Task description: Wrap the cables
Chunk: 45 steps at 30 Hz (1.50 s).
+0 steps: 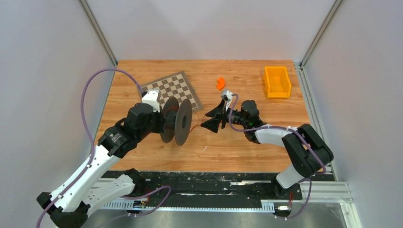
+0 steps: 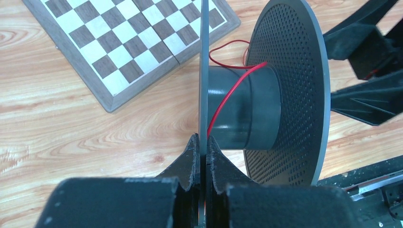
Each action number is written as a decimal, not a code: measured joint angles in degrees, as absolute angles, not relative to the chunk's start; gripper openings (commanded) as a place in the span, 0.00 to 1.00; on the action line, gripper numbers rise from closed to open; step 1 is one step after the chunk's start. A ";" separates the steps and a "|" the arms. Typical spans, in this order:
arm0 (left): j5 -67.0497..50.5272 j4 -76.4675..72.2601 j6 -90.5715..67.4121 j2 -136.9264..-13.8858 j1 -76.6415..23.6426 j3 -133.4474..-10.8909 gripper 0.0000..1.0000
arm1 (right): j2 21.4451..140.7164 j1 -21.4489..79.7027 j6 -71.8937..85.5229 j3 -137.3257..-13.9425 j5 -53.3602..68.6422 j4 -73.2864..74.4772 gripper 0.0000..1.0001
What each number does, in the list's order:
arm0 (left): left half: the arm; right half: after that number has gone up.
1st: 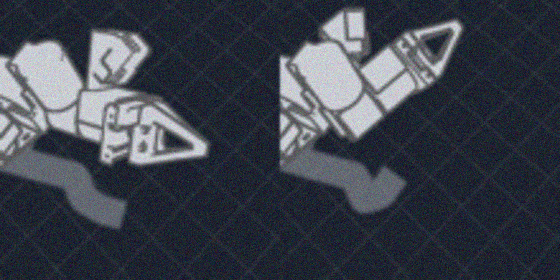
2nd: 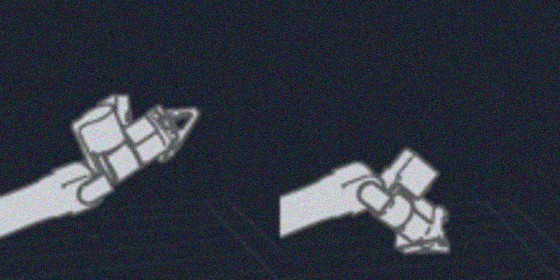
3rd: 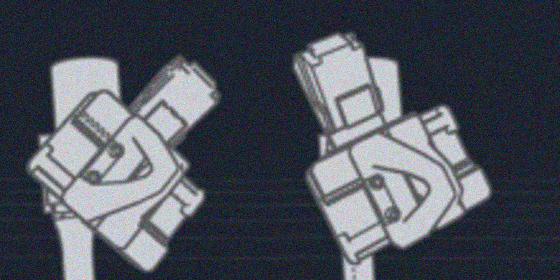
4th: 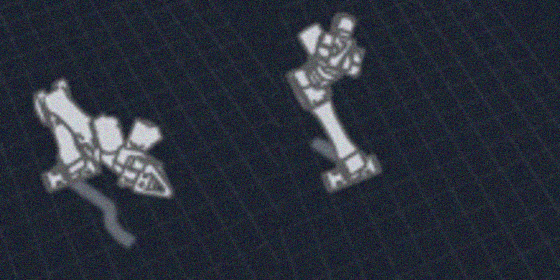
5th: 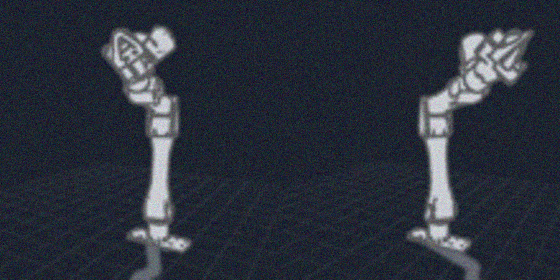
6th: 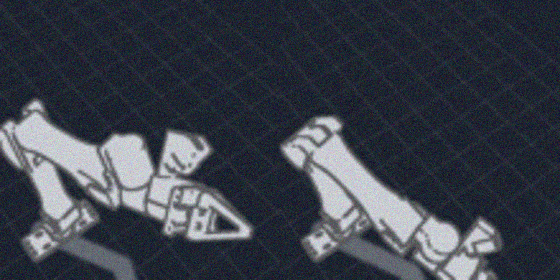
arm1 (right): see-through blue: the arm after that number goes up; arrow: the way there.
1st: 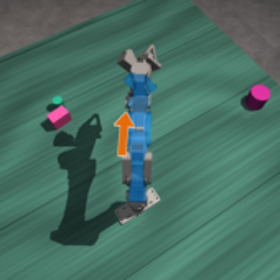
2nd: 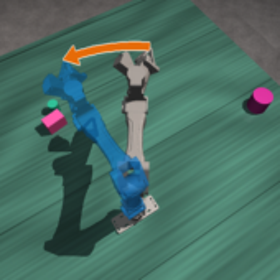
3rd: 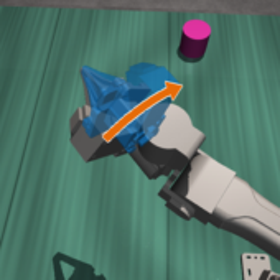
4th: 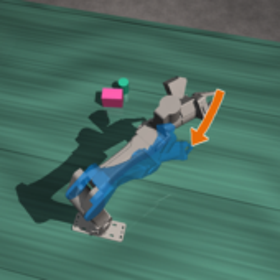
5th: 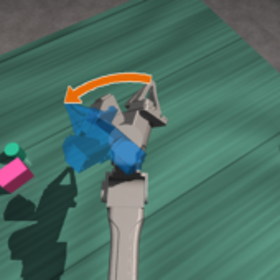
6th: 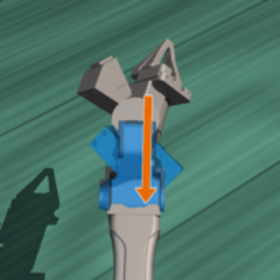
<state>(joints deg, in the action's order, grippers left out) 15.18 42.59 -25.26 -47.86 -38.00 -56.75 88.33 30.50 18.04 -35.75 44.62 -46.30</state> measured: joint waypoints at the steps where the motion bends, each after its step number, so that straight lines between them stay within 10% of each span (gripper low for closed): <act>1: 15.18 42.61 -25.26 -47.27 -38.00 -56.75 0.00 | 89.45 30.89 19.20 -35.99 43.62 -47.33 0.78; 11: 14.26 42.28 -25.06 -41.58 -38.00 -56.38 0.00 | 99.50 33.58 25.47 -42.46 38.68 -49.45 0.70; 19: 13.85 43.09 -25.65 -41.45 -38.00 -57.04 0.00 | 106.17 34.81 29.50 -44.53 40.62 -54.57 0.02; 45: 20.45 44.66 -43.03 -43.29 -36.53 -72.12 0.00 | 104.95 43.75 31.40 -29.58 44.03 -76.86 0.00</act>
<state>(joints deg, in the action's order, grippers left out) 20.45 44.66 -43.03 -43.29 -36.53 -72.12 104.95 43.75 31.40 -29.58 44.03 -76.86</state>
